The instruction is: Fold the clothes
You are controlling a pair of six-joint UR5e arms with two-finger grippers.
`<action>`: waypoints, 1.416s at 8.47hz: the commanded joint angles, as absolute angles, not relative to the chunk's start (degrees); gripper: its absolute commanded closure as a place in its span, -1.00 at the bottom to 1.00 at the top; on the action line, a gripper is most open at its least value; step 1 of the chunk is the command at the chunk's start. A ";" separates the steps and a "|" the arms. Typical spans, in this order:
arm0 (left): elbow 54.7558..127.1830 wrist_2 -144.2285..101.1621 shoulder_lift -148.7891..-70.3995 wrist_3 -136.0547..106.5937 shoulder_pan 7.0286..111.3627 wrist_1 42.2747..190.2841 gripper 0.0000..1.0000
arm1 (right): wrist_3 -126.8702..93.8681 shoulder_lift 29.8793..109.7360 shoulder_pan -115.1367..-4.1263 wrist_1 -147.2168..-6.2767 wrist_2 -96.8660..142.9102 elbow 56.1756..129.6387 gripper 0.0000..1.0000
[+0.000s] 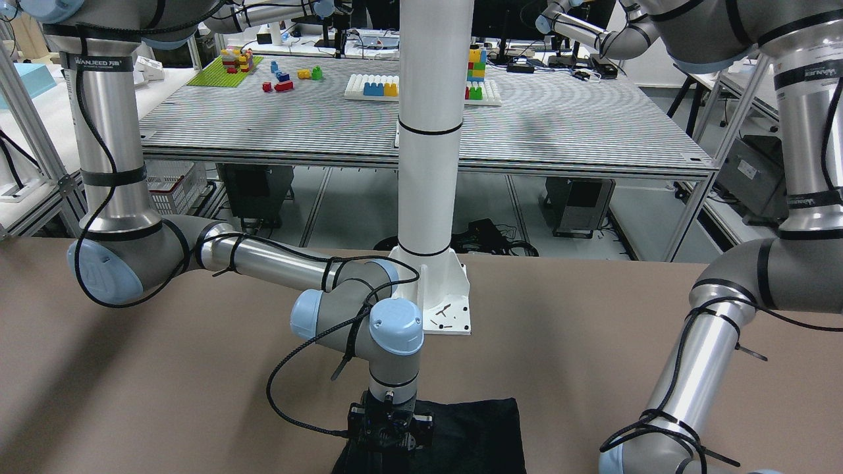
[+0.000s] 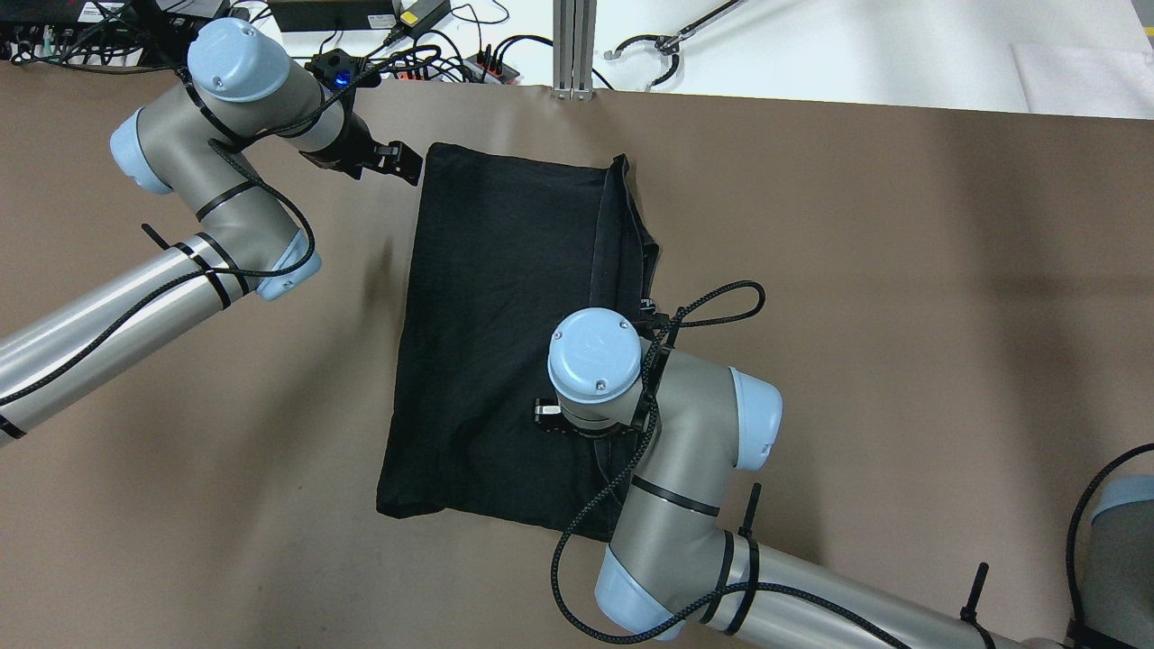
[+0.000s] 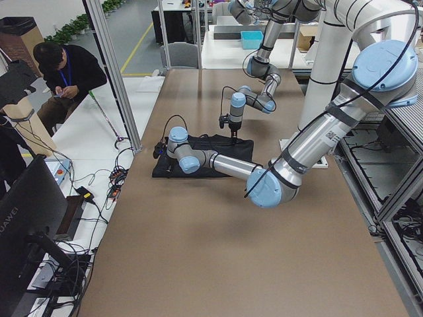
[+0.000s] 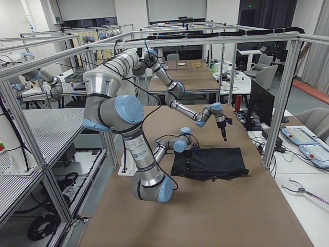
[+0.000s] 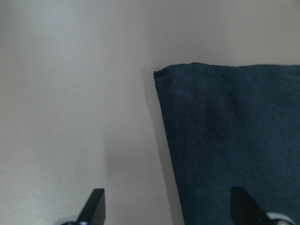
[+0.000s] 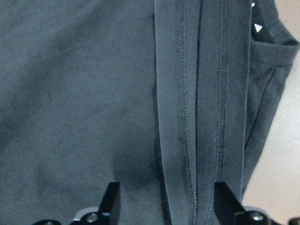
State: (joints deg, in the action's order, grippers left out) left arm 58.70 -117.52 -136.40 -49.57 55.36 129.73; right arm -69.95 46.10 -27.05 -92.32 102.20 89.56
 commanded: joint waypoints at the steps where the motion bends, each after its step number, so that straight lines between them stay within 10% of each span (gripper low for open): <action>1: 58.71 -117.60 -136.41 -49.57 55.28 129.73 -0.89 | -65.49 48.34 -26.46 -92.46 102.22 91.76 0.09; 12: 58.80 -117.60 -135.79 -49.39 55.28 129.81 -0.89 | -65.39 49.57 -24.52 -92.81 100.02 93.34 0.64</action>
State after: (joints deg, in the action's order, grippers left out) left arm 58.77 -117.60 -135.88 -49.45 55.30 129.81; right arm -65.39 49.29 -24.77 -92.81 100.22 92.97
